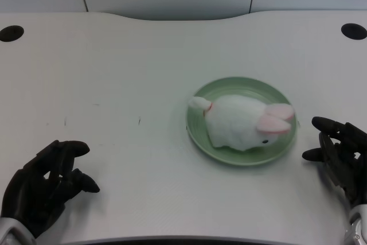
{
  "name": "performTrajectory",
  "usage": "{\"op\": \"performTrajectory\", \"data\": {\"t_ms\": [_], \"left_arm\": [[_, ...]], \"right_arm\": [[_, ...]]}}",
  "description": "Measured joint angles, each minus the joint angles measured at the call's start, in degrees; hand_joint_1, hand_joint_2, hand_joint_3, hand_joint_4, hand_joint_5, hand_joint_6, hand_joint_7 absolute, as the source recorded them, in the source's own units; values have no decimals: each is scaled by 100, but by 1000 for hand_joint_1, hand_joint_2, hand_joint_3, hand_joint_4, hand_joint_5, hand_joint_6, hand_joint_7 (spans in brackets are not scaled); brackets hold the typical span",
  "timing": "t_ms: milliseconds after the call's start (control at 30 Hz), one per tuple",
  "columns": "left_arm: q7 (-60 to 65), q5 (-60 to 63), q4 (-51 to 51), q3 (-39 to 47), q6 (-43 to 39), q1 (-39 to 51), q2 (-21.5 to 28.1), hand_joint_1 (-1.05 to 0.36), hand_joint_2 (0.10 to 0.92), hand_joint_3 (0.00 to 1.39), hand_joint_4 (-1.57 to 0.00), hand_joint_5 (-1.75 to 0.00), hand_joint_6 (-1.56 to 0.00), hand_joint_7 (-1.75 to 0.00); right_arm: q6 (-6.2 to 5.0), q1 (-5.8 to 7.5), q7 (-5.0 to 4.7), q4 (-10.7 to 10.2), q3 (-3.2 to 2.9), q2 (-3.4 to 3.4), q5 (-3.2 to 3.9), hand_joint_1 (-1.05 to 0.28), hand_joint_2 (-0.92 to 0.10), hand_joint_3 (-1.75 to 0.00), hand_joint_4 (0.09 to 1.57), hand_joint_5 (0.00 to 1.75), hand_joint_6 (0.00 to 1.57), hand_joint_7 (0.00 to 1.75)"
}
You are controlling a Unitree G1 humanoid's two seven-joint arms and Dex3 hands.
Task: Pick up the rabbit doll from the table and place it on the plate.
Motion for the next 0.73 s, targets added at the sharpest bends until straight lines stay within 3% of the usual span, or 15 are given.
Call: {"op": "performTrajectory", "data": {"t_ms": [167, 333, 500, 733], "left_arm": [[-109, -19, 226, 115, 93, -120, 136, -586, 921, 482, -629, -1711, -526, -1358], [-170, -124, 422, 251, 150, -211, 197, -587, 921, 428, -615, -1734, -499, -1388], [-173, -30, 412, 172, 138, -223, 195, -611, 921, 416, -614, -1745, -514, -1396], [-163, 12, 191, 78, 104, -170, 25, -574, 921, 519, -628, -1705, -529, -1364]], "right_arm": [[8, -11, -4, 4, 9, 104, -13, -406, -921, -307, 903, 979, 948, 299], [137, -40, -43, 44, 18, 105, -18, -389, -921, -311, 926, 996, 945, 285], [92, -40, -73, 44, 51, 97, -46, -346, -921, -330, 915, 1022, 959, 287], [78, -40, -83, 40, 50, 26, -42, -370, -921, -312, 905, 1026, 958, 275]]}}
